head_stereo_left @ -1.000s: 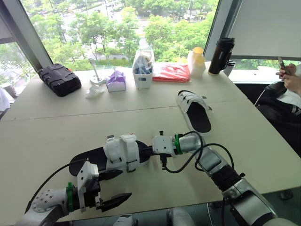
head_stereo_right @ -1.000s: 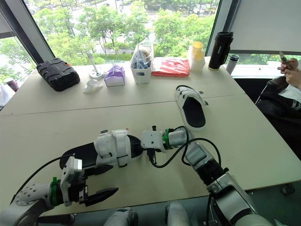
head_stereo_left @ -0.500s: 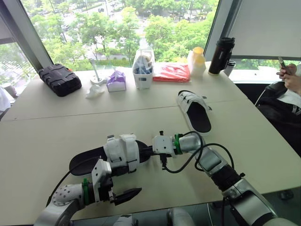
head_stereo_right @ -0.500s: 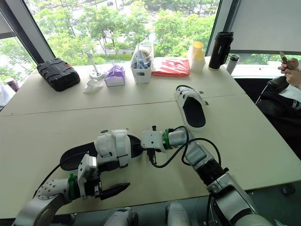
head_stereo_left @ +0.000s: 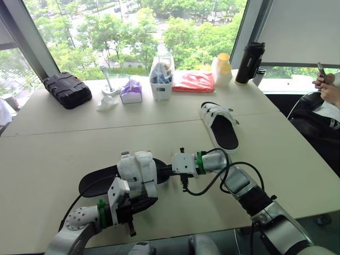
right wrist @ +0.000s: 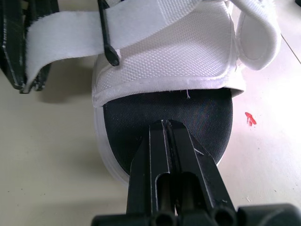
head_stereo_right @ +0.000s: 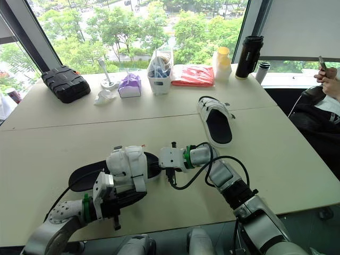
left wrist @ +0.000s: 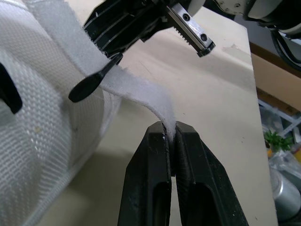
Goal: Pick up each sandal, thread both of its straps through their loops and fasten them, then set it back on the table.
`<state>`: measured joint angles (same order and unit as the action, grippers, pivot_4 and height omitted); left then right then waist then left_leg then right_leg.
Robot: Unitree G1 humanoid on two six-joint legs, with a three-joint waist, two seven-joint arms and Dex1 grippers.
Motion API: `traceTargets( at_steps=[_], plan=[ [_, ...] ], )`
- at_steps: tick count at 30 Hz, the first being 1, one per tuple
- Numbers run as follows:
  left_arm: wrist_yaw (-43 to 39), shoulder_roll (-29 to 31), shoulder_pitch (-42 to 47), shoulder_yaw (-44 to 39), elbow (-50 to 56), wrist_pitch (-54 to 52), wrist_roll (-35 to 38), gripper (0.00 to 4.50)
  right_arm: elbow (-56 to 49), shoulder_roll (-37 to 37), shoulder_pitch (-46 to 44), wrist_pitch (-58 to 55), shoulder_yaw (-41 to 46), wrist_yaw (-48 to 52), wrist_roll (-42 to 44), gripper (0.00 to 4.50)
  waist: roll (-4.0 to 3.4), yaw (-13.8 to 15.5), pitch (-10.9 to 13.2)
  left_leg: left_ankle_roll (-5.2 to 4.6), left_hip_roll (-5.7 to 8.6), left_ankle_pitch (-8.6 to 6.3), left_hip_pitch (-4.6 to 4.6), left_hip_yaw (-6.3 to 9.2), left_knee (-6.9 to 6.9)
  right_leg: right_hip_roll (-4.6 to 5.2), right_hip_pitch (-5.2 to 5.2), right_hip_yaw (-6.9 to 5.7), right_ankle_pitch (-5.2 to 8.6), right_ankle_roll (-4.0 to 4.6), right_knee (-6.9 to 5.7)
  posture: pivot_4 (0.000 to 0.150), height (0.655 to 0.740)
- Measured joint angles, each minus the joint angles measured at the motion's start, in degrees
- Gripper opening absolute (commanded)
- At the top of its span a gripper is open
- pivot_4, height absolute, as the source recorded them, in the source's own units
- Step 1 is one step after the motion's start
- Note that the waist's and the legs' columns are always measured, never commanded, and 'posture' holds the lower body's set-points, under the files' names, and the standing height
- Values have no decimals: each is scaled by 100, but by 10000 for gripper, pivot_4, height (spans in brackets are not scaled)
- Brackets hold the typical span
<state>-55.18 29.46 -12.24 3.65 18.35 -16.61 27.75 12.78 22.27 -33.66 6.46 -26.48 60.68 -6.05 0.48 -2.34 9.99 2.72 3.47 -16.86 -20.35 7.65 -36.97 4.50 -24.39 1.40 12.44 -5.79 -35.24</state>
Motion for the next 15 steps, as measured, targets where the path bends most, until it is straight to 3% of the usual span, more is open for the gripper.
traceTargets(
  at_steps=[10, 15],
  plan=[
    [-379, 1306, -818, 123, 788, -1065, 397, 207, -23, -41, 0, 27, -9, 44, 18, 0, -3, -27, 0, -6, -5, -4, 4, -1, 5, -3, -1, 3, 3, 3, 0, 1500, 7400],
    [-384, 1416, -932, -75, 1058, -1006, 549, 207, -12, -82, 0, 23, -18, 52, 12, 0, -4, -18, 0, -8, -8, -5, 2, 0, 9, -6, -4, 2, 7, 9, 2, 1500, 7400]
  ],
)
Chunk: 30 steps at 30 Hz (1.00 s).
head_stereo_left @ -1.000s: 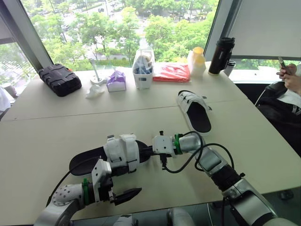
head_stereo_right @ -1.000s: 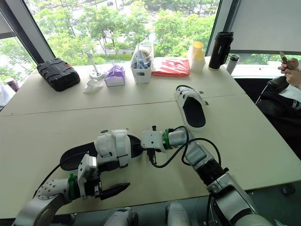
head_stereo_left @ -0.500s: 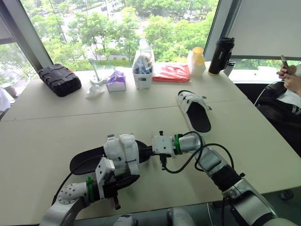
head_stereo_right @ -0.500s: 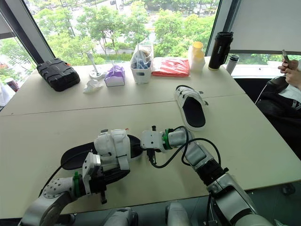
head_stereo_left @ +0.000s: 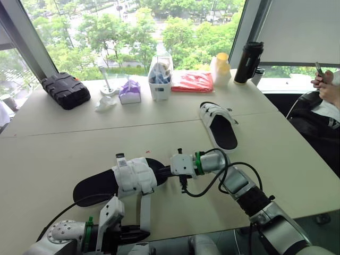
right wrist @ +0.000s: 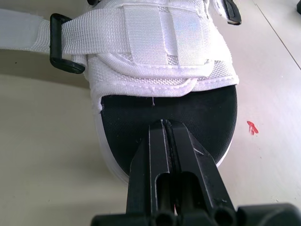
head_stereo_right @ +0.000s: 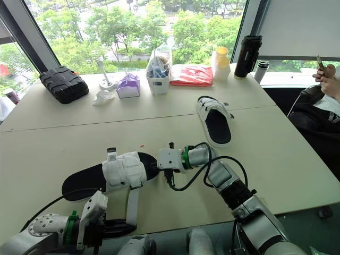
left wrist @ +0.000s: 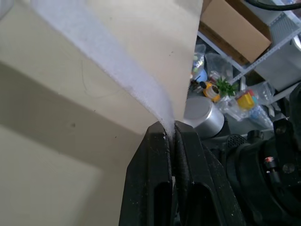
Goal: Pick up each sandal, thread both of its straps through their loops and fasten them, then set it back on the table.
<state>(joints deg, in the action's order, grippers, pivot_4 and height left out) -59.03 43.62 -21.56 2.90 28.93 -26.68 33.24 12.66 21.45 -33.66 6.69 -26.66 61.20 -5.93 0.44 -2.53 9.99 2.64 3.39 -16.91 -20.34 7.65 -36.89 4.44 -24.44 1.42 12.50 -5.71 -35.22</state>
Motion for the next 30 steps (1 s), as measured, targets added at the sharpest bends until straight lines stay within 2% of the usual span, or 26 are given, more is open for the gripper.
traceTargets(
  at_steps=[3, 6, 10, 16, 20, 25, 28, 30],
  plan=[
    [2, 17, 36, -307, 188, -31, 263, 207, 23, 1, 0, -7, -13, 0, -10, 0, 0, 11, 1, 0, 0, 0, -2, 0, 0, 1, -1, 0, 0, 0, 0, 1500, 7400],
    [35, 34, 240, -724, 350, -280, 823, 207, 39, 3, -1, 1, -7, -2, -10, 0, 2, 13, 2, 1, 1, 0, -3, 0, -3, 1, 0, -3, 0, 0, -1, 1500, 7400],
    [306, 132, 949, -1371, 314, -759, 1627, 207, 71, -24, -5, 21, -12, -6, -10, 0, 2, 14, 2, 1, 1, 1, -1, 0, -7, -1, 2, -8, -1, 0, -4, 1500, 7400],
    [876, -35, 1945, -1555, -364, -1661, 2614, 207, 128, -73, -62, 131, -27, -10, -7, 0, 2, 18, 4, 2, 4, 1, -4, 4, -9, 0, 0, -6, -13, -20, -4, 1500, 7400],
    [1251, -395, 2624, -1530, -1067, -1967, 2783, 207, 170, -117, -113, 166, -42, -19, -9, 0, 4, 38, 3, 7, 9, 4, -2, 3, -12, 3, 4, -7, -15, -18, -5, 1500, 7400],
    [1317, -589, 2827, -1333, -1521, -2384, 2799, 207, 248, -117, -112, 167, -62, -19, -25, 0, 2, 48, 4, 8, 12, 4, -6, 3, -12, 4, 1, -7, -15, -18, -5, 1500, 7400],
    [1324, -711, 2955, -1315, -1780, -2697, 2923, 10438, 248, -115, -114, 166, -63, -22, -34, 0, 3, 45, 4, 8, 12, 5, -5, 4, -13, 4, 2, -7, -15, -19, -5, 1500, 7400],
    [1281, -707, 3014, -1313, -1808, -2829, 2933, 20041, 248, -115, -114, 167, -63, -26, -36, 0, 3, 41, 4, 9, 11, 5, -4, 4, -12, 4, 2, -7, -15, -19, -6, 1500, 7400]
  ],
)
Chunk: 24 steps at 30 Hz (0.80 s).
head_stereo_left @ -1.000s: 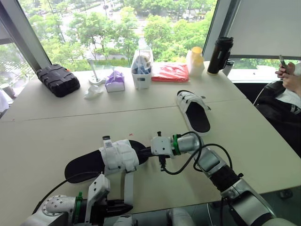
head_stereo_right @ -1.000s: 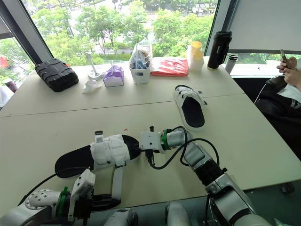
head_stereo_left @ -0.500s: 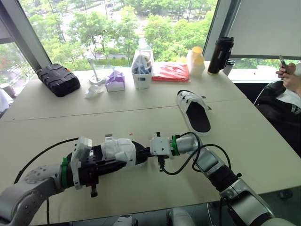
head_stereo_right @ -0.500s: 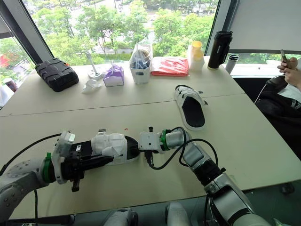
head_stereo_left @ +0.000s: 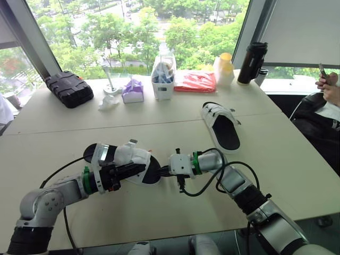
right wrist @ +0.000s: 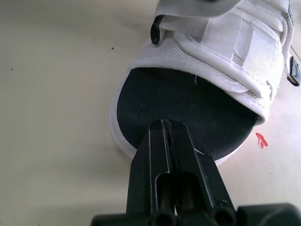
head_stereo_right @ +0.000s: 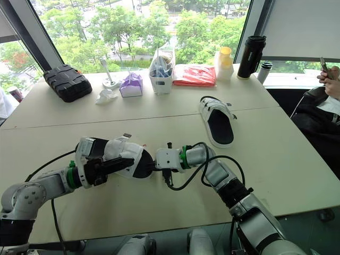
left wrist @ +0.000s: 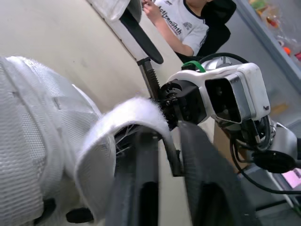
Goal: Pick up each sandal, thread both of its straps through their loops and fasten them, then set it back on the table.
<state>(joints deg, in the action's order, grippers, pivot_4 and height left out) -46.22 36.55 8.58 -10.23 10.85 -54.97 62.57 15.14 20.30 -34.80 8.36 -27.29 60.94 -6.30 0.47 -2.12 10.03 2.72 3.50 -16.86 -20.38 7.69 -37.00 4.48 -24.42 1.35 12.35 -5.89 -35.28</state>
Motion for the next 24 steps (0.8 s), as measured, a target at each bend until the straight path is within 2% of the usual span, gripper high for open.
traceTargets(
  at_steps=[5, 16, 24],
  plan=[
    [-20, -96, 296, 6, -204, -96, -7, 44386, 0, 2, 0, -5, 3, -32, -16, 0, 1, 8, 0, 3, 0, 1, 0, 0, -1, 0, 0, 0, 0, 0, 0, 1500, 7400],
    [-67, -235, 1217, -14, -1028, 29, -347, 44386, 3, -3, 1, -16, 2, -85, -23, 0, 1, 3, -1, 9, 2, 5, 1, 0, -1, 0, 0, -1, -1, 0, -4, 1500, 7400],
    [556, -360, 1897, -1095, -1499, 83, -106, 44386, 3, -12, 2, -39, 0, -125, -22, 0, 2, -35, 0, 11, 1, 6, 0, 14, 1, 0, -6, 2, -1, -1, -4, 1500, 7400]
  ],
)
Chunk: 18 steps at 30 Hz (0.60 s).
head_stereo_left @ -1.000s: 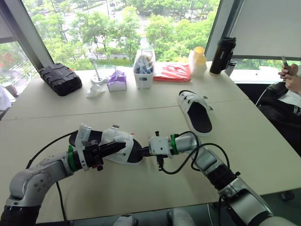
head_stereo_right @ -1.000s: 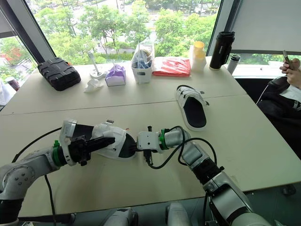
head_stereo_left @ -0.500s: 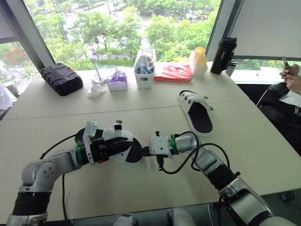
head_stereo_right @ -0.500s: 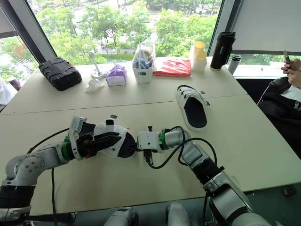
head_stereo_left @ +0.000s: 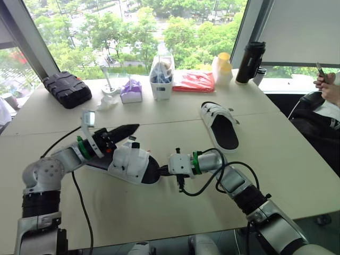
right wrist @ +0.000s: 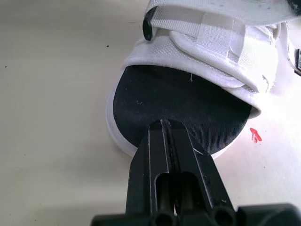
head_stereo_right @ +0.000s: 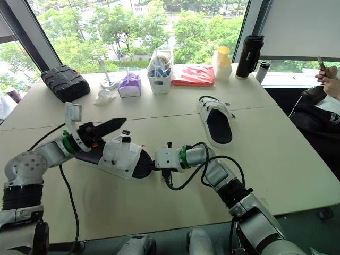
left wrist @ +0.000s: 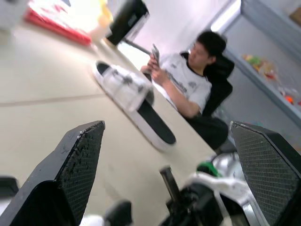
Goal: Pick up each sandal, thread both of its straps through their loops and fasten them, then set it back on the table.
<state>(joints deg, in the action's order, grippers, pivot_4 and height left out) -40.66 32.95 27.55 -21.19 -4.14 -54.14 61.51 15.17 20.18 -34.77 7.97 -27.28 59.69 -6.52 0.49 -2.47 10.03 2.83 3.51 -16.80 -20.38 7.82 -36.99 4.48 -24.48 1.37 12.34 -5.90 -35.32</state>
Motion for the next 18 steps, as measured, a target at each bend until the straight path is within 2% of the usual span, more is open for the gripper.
traceTargets(
  at_steps=[3, 8, 9, 11, 12, 14, 17, 18],
  plan=[
    [-30, 320, -317, -187, 73, 167, -185, 44386, -2, -9, 4, -10, -1, -14, 0, 0, -1, -12, 0, 0, 0, 0, 2, -3, 3, 0, -1, 3, 0, 0, 0, 1500, 7400],
    [-734, 808, -1503, 24, 142, 1256, -1382, 44386, 0, 8, 9, -8, 28, -27, 0, 0, 0, 27, 0, 1, 0, 0, -3, -16, 4, 0, -1, 3, 1, 2, 1, 1500, 7400],
    [-861, 834, -1605, 50, 130, 1433, -1543, 42161, 0, 5, 9, -9, 29, -31, -2, 0, 2, 48, 0, 1, 0, 0, -4, -17, 2, 0, 0, 1, 1, 3, 2, 1500, 7400],
    [-1117, 939, -1714, 194, 74, 1874, -1909, 36204, 9, 3, 9, -9, 30, -34, -4, 0, 5, 74, 0, 1, 0, 0, -3, -18, 1, 0, 3, 1, 4, 8, 3, 1500, 7400],
    [-1212, 947, -1740, 234, 52, 2082, -2061, 31786, 12, 1, 9, -9, 30, -34, -4, 0, 4, 76, 0, 1, 0, 0, -2, -19, 1, 1, 3, 1, 6, 13, 3, 1500, 7400],
    [-1342, 946, -1773, 289, -33, 2398, -2305, 21972, 16, -14, 9, -8, 28, -34, -3, 0, 5, 71, 0, 1, -1, 0, -1, -20, 3, 1, 2, 1, 4, 10, 3, 1500, 7400],
    [-1478, 939, -1772, 471, -213, 2908, -2703, 4863, 22, -25, 9, 1, 27, -32, -3, 0, 4, 60, 0, 1, -2, 0, -2, -18, 5, 1, 0, 0, 0, 2, 3, 1500, 7400],
    [-1503, 926, -1766, 493, -273, 3038, -2797, 1009, 23, -31, 9, 2, 27, -31, -3, 0, 4, 57, 0, 1, -1, 0, -2, -18, 5, 1, 0, 0, 0, 2, 3, 1500, 7400]
  ],
)
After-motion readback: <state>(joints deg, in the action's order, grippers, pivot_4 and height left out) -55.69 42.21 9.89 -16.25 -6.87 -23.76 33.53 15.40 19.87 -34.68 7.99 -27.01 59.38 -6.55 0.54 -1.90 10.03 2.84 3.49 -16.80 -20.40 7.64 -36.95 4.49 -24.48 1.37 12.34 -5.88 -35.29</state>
